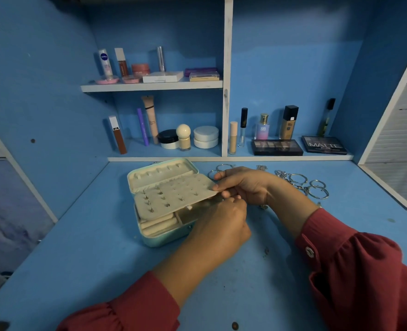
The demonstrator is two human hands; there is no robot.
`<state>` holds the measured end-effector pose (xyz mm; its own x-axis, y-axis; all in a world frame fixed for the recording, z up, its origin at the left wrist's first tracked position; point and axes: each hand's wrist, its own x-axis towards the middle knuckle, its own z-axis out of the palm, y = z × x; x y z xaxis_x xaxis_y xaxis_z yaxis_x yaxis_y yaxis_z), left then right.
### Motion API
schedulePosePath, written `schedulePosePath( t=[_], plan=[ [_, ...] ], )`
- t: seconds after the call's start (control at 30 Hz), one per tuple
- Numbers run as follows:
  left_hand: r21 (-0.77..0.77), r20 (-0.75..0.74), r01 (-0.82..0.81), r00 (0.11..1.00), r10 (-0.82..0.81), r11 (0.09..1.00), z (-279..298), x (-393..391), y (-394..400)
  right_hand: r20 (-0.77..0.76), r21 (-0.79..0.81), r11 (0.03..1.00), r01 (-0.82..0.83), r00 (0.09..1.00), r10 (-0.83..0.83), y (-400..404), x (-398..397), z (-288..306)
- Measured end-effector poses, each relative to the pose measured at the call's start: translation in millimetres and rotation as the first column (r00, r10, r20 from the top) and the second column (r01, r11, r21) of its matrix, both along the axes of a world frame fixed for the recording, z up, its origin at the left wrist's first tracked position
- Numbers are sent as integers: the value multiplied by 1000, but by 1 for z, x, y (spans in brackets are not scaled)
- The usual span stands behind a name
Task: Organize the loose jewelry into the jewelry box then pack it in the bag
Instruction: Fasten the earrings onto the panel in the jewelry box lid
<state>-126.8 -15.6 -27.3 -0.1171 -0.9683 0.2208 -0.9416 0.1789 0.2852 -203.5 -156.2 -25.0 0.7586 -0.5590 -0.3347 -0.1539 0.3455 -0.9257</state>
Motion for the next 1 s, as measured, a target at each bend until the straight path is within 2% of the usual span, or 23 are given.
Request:
schedulePosePath(
  t=[0.13,0.2,0.33,0.4,0.63,1.0],
  plan=[
    [-52,-357,-19,934,-1,998,7,18,0,58,27,1000,-7,998,6,-1,1,-4],
    [-118,-430,-72,903,14,990,12,27,-4,57,-9,1000,-12,998,12,2,-1,-4],
    [-215,-455,-272,878,150,938,30,50,-15,31,-9,1000,20,999,-20,7,-3,2],
    [-172,-476,-327,854,212,929,38,59,-18,25,13,999,38,999,-38,7,-3,3],
    [29,-367,-293,886,283,956,46,68,-28,21,27,999,35,999,-36,9,-2,5],
    [72,-320,-241,914,251,968,38,62,-33,9,-2,1000,30,1000,-30,8,-1,4]
  ],
)
